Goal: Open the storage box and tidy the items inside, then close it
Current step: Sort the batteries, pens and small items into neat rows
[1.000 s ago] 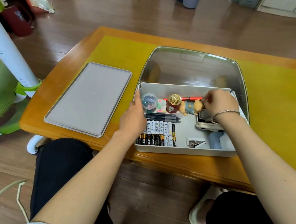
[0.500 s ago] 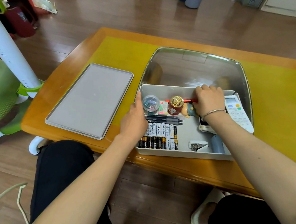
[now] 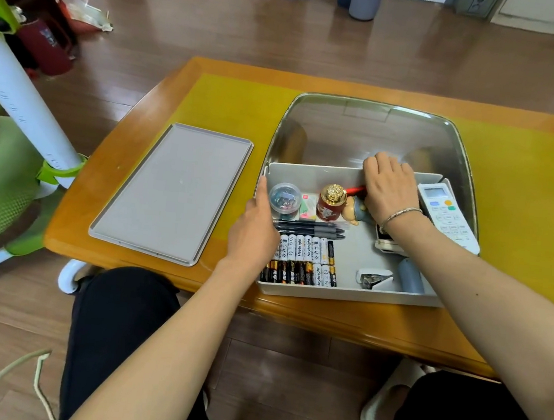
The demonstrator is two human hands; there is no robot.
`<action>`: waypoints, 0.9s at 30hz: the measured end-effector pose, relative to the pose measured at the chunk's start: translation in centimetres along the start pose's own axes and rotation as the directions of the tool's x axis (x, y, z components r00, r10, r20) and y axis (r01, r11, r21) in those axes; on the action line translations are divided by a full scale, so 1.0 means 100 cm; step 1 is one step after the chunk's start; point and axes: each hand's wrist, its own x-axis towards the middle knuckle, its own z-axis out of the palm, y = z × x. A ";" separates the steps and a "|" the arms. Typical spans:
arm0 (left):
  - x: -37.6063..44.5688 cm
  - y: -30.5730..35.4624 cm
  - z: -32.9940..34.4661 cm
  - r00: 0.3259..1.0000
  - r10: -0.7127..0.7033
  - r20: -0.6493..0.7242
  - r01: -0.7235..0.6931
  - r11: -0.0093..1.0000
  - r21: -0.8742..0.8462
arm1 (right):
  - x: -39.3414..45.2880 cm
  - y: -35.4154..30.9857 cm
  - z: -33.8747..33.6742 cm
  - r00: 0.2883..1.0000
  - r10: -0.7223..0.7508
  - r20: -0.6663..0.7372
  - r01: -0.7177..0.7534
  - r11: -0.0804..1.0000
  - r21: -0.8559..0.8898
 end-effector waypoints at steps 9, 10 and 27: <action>0.002 0.000 0.002 1.000 0.009 0.017 -0.008 1.000 -0.029 | 0.008 0.024 -0.003 0.996 0.028 0.083 -0.036 0.994 0.100; 0.001 0.001 0.001 1.000 0.007 0.025 -0.005 0.999 -0.048 | 0.008 0.029 -0.005 0.997 0.034 0.067 -0.041 0.994 0.105; -0.001 0.054 0.016 0.889 0.456 -0.030 -0.453 0.888 0.080 | -0.048 0.058 -0.065 0.980 0.181 0.087 -0.201 0.864 0.462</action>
